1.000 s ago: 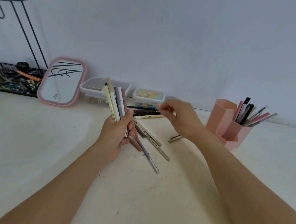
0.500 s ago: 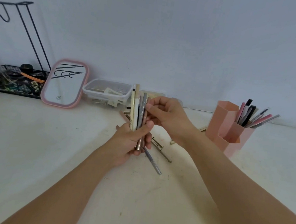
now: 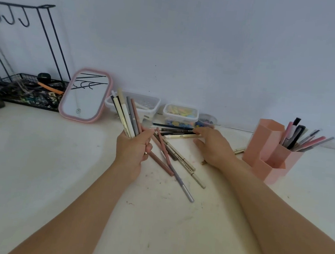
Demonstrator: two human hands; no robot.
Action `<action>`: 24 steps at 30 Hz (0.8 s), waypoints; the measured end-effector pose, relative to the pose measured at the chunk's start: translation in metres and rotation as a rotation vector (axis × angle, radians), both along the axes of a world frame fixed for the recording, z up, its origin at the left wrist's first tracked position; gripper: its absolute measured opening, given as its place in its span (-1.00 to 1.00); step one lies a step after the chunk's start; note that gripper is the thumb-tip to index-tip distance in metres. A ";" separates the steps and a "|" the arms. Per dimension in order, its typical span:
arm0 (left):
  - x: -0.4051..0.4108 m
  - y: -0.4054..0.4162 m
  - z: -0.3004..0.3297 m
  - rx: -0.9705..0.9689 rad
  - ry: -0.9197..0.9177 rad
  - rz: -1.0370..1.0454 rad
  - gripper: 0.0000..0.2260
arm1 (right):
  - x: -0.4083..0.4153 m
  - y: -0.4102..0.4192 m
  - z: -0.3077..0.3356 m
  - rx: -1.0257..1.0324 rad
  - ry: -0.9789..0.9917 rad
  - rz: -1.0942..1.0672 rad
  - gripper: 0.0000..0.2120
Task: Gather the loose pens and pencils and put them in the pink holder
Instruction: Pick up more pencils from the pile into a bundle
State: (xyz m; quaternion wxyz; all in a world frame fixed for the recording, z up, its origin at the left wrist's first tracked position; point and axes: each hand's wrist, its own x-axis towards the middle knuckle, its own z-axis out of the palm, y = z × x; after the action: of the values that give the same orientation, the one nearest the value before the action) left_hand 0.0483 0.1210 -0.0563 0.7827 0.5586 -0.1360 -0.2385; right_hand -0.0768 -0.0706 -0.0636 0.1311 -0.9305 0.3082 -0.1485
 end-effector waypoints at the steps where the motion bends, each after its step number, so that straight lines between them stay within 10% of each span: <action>1: 0.001 0.000 -0.001 0.002 0.008 0.005 -0.82 | 0.003 0.001 0.001 -0.023 0.003 -0.006 -0.64; 13: -0.001 -0.003 -0.001 0.033 -0.060 -0.018 -0.97 | 0.001 -0.003 0.023 0.019 -0.062 -0.001 -0.86; 24: -0.016 0.002 0.004 -0.063 -0.065 -0.201 -0.52 | 0.017 0.087 0.040 0.943 -0.412 0.299 -0.79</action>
State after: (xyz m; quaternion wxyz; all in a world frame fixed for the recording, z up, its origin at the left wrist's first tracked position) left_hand 0.0327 0.1235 -0.0519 0.7672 0.5247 -0.2242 -0.2930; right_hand -0.0596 0.0168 -0.0232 0.6126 -0.7557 0.1735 -0.1533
